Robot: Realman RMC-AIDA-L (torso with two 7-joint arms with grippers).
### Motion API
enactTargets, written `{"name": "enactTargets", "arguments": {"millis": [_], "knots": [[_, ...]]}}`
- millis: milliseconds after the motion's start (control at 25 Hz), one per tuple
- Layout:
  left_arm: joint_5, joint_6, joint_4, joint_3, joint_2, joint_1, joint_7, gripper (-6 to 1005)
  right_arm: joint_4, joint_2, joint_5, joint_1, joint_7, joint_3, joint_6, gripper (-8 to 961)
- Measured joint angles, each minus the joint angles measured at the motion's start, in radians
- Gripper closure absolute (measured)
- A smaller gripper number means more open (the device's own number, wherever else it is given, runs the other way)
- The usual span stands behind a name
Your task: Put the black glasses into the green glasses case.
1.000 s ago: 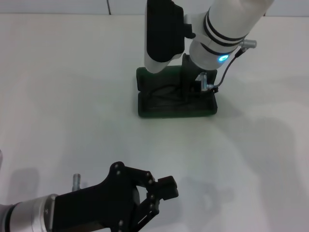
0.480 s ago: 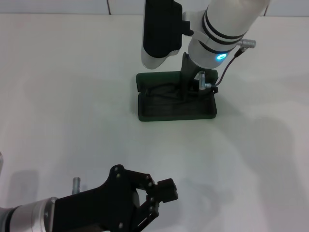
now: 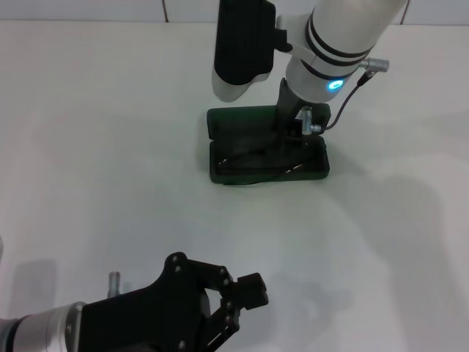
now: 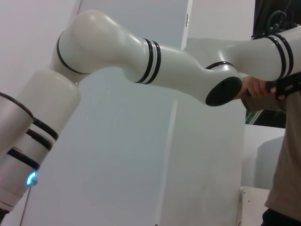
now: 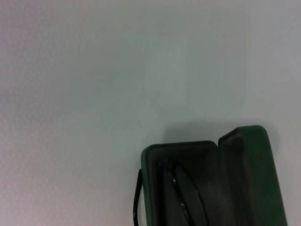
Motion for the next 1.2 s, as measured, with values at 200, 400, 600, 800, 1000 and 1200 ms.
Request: {"name": "enactTargets", "arguments": {"millis": [200,400,600,800,1000,1200], "knots": [[0.0,0.0,0.0,0.0,0.001,0.003,0.002,925,-0.006,0.0,-0.001,-0.001,0.004,0.0,-0.002,718],[0.0,0.0,0.0,-0.002,0.001,0.003,0.002,925,-0.015,0.0,0.0,-0.013,0.011,0.0,-0.001,721],[0.0,-0.002,0.0,0.0,0.001,-0.001,0.002,924,-0.032,0.0,0.005,-0.025,0.011,0.0,0.001,723],[0.0,-0.01,0.0,0.0,0.001,0.0,0.002,924,-0.04,0.0,0.008,-0.035,0.008,-0.001,0.005,725],[0.0,-0.011,0.0,-0.001,0.001,0.002,0.002,924,-0.041,0.0,0.009,-0.043,0.006,-0.002,0.009,728],[0.0,-0.014,0.0,0.0,0.001,-0.002,0.002,924,-0.042,0.0,0.012,-0.049,0.004,-0.014,0.011,792]]}}
